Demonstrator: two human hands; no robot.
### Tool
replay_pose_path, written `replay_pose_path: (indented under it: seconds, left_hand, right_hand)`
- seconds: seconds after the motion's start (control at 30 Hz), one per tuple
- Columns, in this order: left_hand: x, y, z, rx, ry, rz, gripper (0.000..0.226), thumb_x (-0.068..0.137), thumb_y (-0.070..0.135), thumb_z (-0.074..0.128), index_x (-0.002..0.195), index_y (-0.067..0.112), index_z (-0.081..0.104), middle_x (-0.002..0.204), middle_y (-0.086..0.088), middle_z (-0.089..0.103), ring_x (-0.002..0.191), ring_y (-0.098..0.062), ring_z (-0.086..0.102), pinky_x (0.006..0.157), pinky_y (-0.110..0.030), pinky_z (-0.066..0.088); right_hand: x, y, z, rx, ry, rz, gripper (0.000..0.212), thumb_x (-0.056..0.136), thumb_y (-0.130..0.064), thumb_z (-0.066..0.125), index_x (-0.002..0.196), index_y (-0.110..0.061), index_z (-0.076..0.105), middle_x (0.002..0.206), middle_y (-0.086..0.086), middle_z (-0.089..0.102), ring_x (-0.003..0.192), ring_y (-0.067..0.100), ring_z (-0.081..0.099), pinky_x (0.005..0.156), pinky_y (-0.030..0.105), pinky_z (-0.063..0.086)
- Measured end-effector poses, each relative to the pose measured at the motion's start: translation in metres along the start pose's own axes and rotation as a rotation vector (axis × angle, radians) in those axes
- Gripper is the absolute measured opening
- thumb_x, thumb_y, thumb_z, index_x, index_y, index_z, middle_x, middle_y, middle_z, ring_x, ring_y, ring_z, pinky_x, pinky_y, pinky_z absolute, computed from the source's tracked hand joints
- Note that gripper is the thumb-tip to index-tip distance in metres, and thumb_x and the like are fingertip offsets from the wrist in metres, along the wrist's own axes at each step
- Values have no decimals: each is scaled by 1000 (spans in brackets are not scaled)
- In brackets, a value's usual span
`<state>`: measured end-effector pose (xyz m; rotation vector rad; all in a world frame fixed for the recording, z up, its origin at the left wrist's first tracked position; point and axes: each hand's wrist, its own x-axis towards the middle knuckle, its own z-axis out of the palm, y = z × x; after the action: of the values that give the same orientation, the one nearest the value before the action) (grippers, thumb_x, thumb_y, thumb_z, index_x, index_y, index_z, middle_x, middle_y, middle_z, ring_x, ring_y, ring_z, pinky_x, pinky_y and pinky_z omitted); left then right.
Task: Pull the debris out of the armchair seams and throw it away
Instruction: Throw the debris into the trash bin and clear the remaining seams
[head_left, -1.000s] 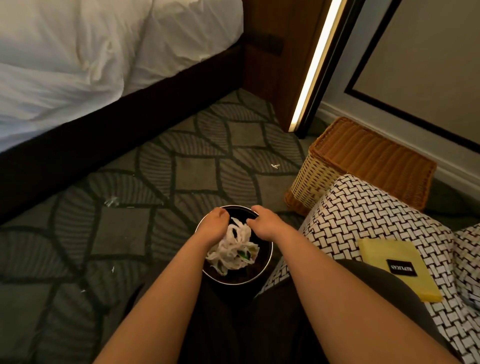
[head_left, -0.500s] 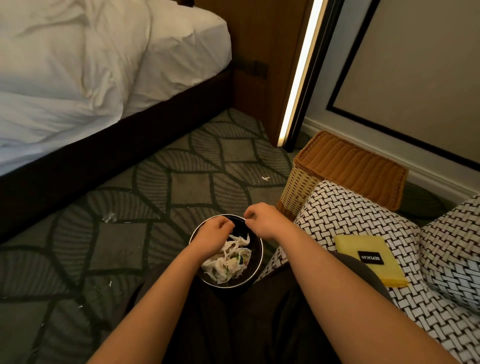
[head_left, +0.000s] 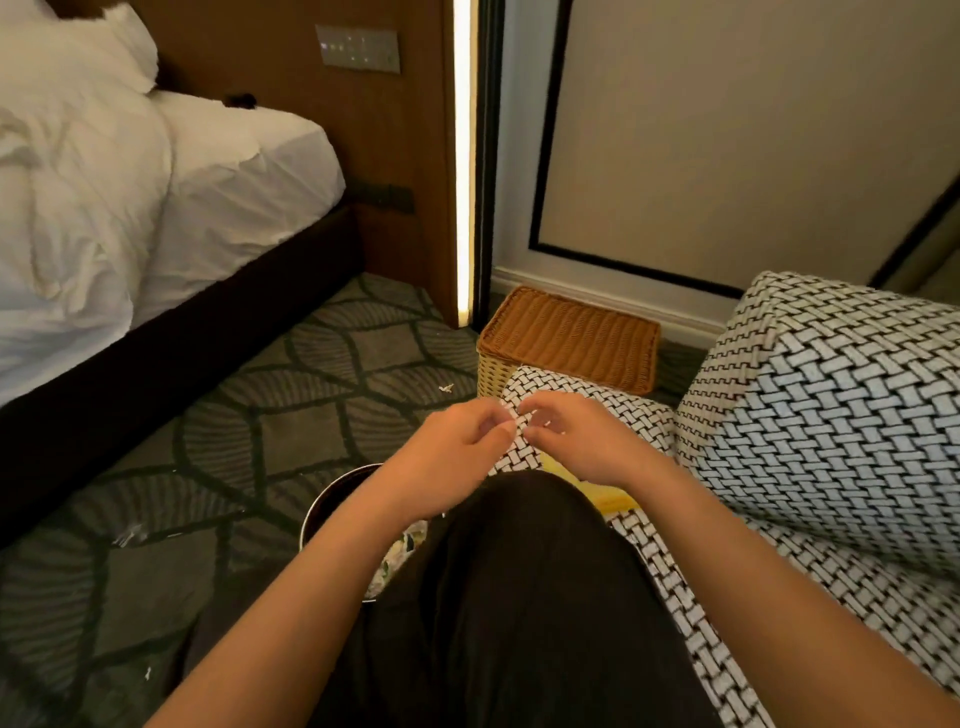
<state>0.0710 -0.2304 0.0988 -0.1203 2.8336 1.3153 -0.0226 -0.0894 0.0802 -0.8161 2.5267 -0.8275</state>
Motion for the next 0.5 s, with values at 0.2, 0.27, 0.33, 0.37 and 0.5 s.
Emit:
replay_pose_path:
  seconds: [0.2, 0.27, 0.33, 0.37, 0.5]
  left_hand:
    - [7, 56, 74, -151, -251, 156, 21, 96, 36, 42, 101, 27, 60, 103, 8, 62, 100, -8, 57, 90, -32, 46]
    - [6, 73, 105, -174, -340, 181, 22, 96, 38, 41, 102, 28, 59, 105, 8, 61, 102, -8, 56, 91, -31, 45]
    - [3, 86, 134, -183, -382, 182, 22, 96, 39, 41, 104, 28, 59, 106, 9, 61, 101, -6, 56, 88, -25, 45]
    - [2, 93, 149, -182, -390, 190, 22, 96, 38, 41, 104, 28, 59, 106, 9, 61, 100, -5, 56, 86, -22, 44]
    - [-7, 117, 205, -159, -442, 221, 23, 97, 33, 40, 109, 24, 57, 110, 10, 60, 99, -3, 55, 77, -13, 40]
  right_hand:
    - [-77, 72, -31, 56, 115, 123, 35, 92, -34, 51, 126, -22, 53, 120, -5, 58, 104, 9, 56, 90, 31, 50]
    - [-107, 99, -37, 68, 156, 209, 36, 92, -34, 51, 126, -23, 53, 125, -5, 57, 105, 8, 56, 90, 29, 49]
    - [-135, 126, -40, 51, 200, 303, 36, 93, -31, 50, 128, -22, 52, 128, -7, 55, 104, 5, 53, 87, 23, 45]
    - [-148, 140, -40, 39, 223, 353, 35, 94, -30, 49, 129, -22, 51, 129, -7, 54, 103, 5, 52, 86, 21, 43]
    - [-197, 194, -35, 29, 323, 582, 38, 96, -25, 47, 132, -15, 50, 132, 0, 53, 93, 5, 50, 79, 18, 39]
